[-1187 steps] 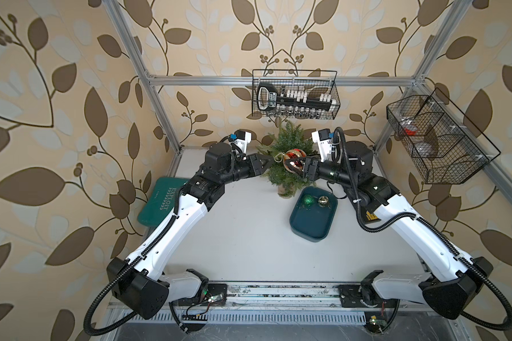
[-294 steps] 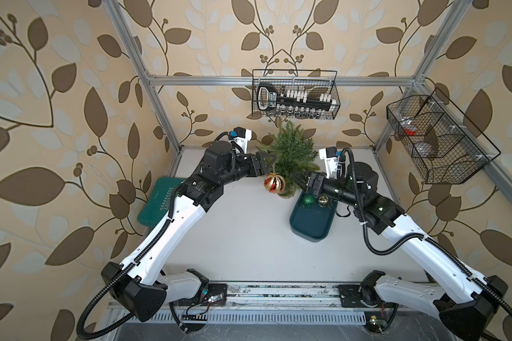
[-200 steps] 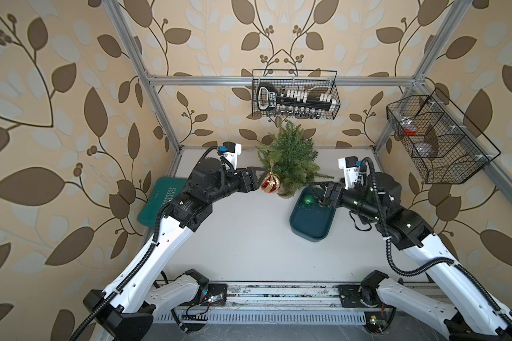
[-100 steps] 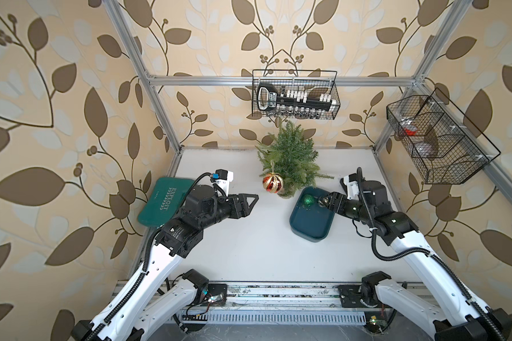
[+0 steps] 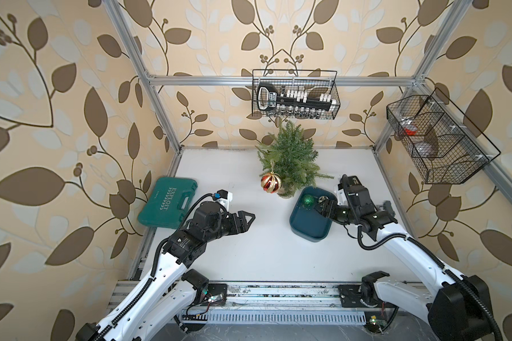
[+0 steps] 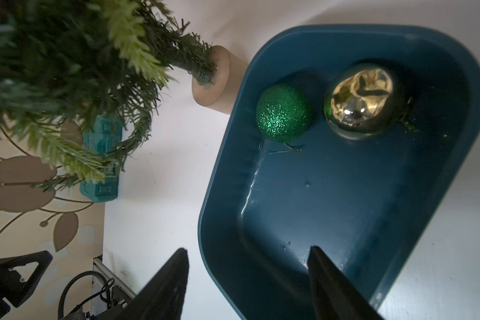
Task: Decorate the small christmas tree with ornaments
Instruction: Adjust the container at the center of the board.
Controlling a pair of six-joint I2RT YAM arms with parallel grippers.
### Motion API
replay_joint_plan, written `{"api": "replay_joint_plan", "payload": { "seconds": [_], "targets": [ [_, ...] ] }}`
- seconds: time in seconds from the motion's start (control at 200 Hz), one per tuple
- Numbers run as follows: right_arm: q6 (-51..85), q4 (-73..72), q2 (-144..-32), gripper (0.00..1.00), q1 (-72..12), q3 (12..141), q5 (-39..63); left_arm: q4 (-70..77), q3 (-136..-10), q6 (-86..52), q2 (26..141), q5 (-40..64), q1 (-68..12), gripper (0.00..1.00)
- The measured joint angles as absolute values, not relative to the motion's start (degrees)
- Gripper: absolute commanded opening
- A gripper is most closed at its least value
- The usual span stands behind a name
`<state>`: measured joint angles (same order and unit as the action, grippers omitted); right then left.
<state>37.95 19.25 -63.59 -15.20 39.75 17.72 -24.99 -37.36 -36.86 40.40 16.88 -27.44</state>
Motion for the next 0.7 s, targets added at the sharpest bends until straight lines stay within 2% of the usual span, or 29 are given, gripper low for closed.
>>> {"api": "replay_joint_plan", "payload": {
  "seconds": [0.335,0.7],
  "targets": [
    [39.86,19.03,-70.63,0.70,-15.53,39.86,16.75,-23.77,-37.01,-38.04,40.88,16.91,-27.44,0.79],
    [40.21,25.96,-73.71,0.71,-14.33,43.20,7.99,-23.75,-35.62,-38.37,40.88,16.88,-27.44,0.79]
  ]
}}
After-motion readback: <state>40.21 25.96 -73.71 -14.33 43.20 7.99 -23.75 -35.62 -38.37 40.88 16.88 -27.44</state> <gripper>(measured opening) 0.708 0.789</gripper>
